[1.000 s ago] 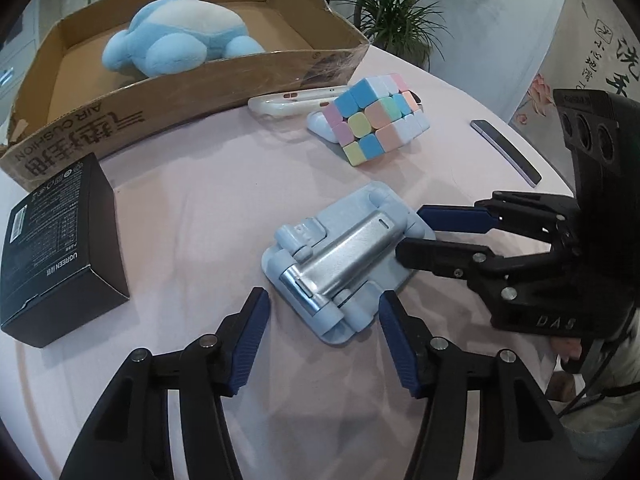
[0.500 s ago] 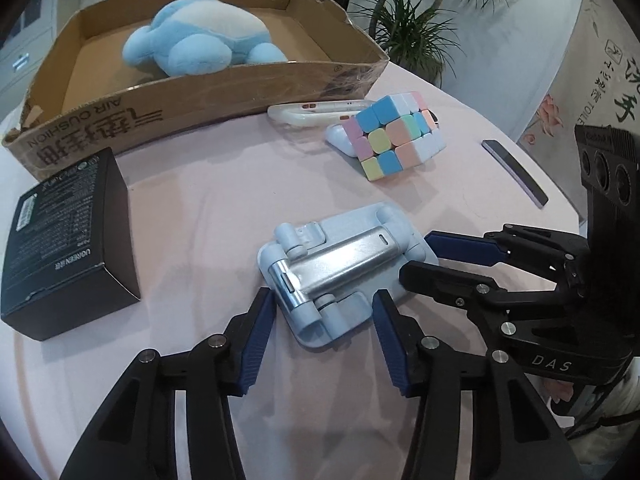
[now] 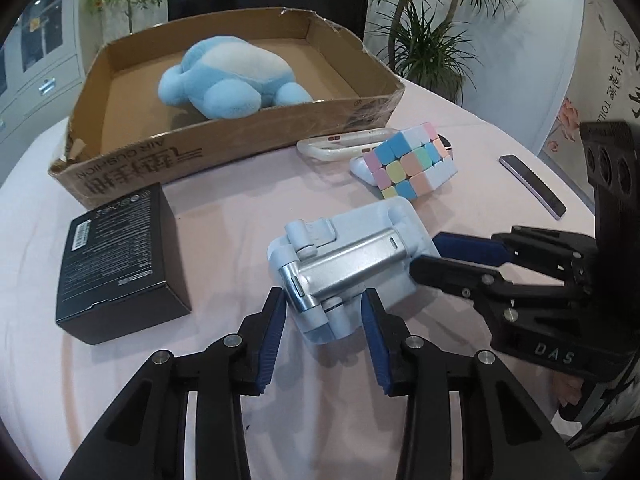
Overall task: Organize objects
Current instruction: 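Close both grippers on the grey-white phone stand and lift it, then carry the phone stand into the cardboard box and release it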
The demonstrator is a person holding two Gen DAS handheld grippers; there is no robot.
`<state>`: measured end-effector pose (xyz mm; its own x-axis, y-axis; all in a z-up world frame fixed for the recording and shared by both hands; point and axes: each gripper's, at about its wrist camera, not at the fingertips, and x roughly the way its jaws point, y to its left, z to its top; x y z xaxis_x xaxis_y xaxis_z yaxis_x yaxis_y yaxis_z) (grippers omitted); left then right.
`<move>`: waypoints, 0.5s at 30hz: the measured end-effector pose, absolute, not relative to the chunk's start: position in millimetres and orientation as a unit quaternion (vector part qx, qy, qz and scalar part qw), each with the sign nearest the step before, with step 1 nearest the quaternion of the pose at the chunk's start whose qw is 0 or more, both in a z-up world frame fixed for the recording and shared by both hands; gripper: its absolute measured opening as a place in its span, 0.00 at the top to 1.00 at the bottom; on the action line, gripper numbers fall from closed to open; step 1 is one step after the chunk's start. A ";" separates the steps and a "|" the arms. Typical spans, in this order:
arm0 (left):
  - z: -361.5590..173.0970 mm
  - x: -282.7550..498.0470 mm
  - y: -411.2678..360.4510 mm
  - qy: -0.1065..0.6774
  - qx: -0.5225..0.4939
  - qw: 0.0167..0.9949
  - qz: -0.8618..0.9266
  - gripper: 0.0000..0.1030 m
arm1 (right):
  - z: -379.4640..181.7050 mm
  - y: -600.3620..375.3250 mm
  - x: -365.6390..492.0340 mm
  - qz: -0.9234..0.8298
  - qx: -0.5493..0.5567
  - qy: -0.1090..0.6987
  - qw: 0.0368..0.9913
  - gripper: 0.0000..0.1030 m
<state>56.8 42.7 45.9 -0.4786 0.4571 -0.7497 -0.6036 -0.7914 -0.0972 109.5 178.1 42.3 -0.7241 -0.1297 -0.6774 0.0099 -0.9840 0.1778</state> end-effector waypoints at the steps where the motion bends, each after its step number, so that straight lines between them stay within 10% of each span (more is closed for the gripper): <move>1: 47.2 57.6 41.0 0.089 -0.402 0.310 0.857 0.65 | 44.2 177.3 109.3 -0.926 0.368 -0.080 0.038 0.71; 15: 96.2 50.0 27.1 0.062 -0.349 0.296 0.887 0.65 | 92.4 166.2 96.3 -0.944 0.324 -0.051 0.038 0.71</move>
<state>50.0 27.1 96.2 -0.5821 0.4814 -0.6553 -0.5679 -0.8175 -0.0961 96.3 166.2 92.4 -0.7874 -0.1046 -0.6075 0.0385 -0.9919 0.1208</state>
